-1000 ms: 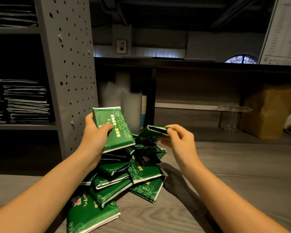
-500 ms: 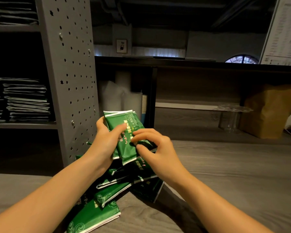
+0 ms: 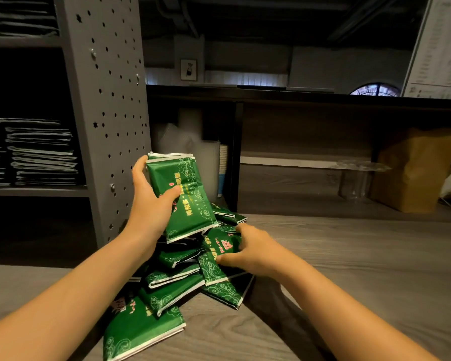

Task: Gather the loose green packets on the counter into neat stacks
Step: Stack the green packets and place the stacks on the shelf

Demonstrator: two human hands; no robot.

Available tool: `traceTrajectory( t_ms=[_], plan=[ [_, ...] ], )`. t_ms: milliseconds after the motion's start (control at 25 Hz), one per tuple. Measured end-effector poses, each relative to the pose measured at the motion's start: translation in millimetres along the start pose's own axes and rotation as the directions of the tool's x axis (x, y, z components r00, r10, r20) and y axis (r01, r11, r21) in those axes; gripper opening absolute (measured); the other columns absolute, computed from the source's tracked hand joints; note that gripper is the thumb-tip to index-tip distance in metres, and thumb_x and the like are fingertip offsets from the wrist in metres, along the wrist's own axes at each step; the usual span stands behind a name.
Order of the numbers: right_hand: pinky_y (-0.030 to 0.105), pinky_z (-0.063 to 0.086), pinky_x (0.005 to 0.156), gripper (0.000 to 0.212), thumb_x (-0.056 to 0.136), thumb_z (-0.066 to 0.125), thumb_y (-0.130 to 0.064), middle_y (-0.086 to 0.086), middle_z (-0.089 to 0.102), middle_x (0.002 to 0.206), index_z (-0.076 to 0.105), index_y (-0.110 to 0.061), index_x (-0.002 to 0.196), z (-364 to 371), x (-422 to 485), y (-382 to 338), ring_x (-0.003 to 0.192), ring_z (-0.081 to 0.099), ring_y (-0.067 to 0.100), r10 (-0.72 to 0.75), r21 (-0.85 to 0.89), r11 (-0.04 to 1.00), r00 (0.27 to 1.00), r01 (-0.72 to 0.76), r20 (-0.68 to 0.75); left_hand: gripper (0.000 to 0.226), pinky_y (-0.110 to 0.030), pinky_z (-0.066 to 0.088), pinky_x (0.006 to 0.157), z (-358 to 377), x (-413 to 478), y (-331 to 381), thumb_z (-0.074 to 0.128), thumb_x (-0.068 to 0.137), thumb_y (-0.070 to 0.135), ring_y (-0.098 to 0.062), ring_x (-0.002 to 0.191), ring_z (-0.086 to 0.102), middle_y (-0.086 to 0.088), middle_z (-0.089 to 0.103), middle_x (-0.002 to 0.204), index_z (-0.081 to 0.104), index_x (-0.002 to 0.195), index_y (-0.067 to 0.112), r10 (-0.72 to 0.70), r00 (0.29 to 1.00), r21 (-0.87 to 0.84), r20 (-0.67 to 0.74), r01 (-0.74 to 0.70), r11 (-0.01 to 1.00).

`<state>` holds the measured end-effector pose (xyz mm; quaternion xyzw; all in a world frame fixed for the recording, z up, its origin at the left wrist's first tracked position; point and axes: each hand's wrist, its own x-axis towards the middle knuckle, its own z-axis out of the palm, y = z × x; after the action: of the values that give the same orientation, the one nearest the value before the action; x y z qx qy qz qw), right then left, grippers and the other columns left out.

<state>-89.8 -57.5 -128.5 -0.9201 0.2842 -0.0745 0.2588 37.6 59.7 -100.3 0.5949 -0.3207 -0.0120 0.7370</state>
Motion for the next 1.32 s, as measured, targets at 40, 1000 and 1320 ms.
traceTrajectory(
  t_ms=[40, 1000, 1320],
  plan=[
    [0.028, 0.045, 0.088, 0.056, 0.078, 0.074, -0.034, 0.004, 0.058, 0.119, 0.047, -0.011, 0.122, -0.3, 0.8, -0.8, 0.101, 0.054, 0.016, 0.021, 0.063, 0.998, 1.0, -0.022, 0.01, 0.067, -0.024, 0.049, 0.071, 0.3, 0.0, -0.4, 0.052, 0.093, 0.005, -0.003, 0.094, 0.055, 0.006, 0.046, 0.124, 0.017, 0.142, 0.035, 0.012, 1.0, 0.013, 0.005, -0.012, 1.0],
    [0.031, 0.042, 0.103, 0.047, 0.087, 0.044, -0.001, -0.003, 0.054, 0.133, 0.057, -0.019, 0.128, 2.6, -18.0, -36.2, 0.117, 0.051, 0.009, -0.435, 0.366, 0.688, 0.76, 0.627, -0.484, 0.042, -0.03, 0.05, 0.081, 17.5, -19.3, -3.4, 0.051, 0.095, 0.018, -0.014, 0.101, 0.059, 0.003, 0.056, 0.111, 0.03, 0.131, 0.02, 0.028, 0.999, -0.078, 0.038, -0.025, 0.997],
    [0.04, 0.047, 0.091, 0.058, 0.079, 0.063, -0.057, 0.006, 0.056, 0.119, 0.051, -0.014, 0.116, -11.1, -12.7, -6.8, 0.109, 0.054, 0.027, -0.031, -0.368, 0.928, 0.995, 0.066, 0.099, 0.044, -0.019, 0.044, 0.068, 6.7, -7.7, -5.1, 0.051, 0.095, 0.012, 0.0, 0.086, 0.054, 0.014, 0.052, 0.099, 0.034, 0.135, 0.018, 0.069, 0.996, 0.042, -0.056, -0.066, 0.997]
  ],
)
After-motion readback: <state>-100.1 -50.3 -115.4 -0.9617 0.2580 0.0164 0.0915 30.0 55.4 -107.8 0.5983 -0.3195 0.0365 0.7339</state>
